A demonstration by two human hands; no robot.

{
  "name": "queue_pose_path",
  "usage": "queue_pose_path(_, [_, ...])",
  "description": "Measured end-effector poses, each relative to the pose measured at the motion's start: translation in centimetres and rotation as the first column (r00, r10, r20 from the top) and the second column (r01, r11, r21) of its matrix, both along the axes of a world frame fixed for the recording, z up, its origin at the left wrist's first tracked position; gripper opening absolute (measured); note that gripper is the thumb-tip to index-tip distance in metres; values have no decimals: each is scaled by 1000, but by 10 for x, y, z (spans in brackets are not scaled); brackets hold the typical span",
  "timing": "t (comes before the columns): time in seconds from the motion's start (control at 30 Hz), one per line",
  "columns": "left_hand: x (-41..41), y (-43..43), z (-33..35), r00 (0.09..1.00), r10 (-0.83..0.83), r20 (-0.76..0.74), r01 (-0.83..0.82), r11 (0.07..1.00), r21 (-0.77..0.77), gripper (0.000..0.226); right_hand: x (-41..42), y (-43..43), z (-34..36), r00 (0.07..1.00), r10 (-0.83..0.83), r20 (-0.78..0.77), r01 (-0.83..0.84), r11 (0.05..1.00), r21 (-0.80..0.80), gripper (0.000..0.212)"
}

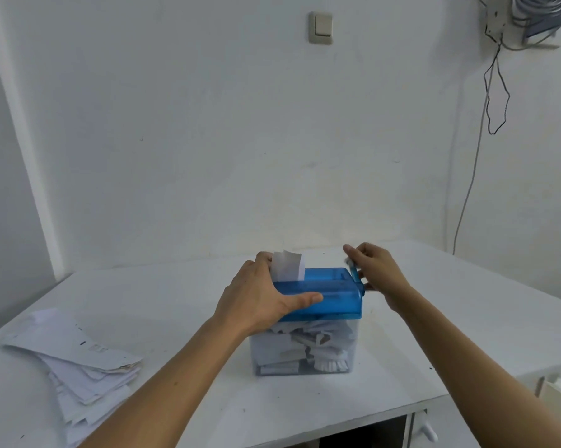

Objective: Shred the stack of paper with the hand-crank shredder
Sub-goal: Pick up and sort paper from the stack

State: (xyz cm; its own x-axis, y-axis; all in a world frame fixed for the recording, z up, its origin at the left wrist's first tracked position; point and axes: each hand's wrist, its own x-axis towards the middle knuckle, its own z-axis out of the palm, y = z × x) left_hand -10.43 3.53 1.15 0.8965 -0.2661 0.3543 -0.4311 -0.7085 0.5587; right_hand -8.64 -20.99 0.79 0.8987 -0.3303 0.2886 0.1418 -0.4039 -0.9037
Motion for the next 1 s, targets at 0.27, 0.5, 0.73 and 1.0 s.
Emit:
queue_pose_path(0.27, [-1,1,-1,1000,12,16,-12,1000,7,100,-8,4,-65,986,-127,-108,119,990,-81,21])
queue_pose_path(0.5, [-2,-1,0,999,33,9,-33,999,32,110,-85,7,-66,997,24,-73,-28,998,-49,47])
queue_pose_path(0.73, [0,0,0,1000,11,-14,-11,1000,10,109,-118,-10,2,957,282,-62,-288,917,-277,40])
queue_pose_path(1.0, [4,1,-3,1000,-5,-6,5,1000,-20,108,-73,-4,27,978,170,120,-156,980,-122,41])
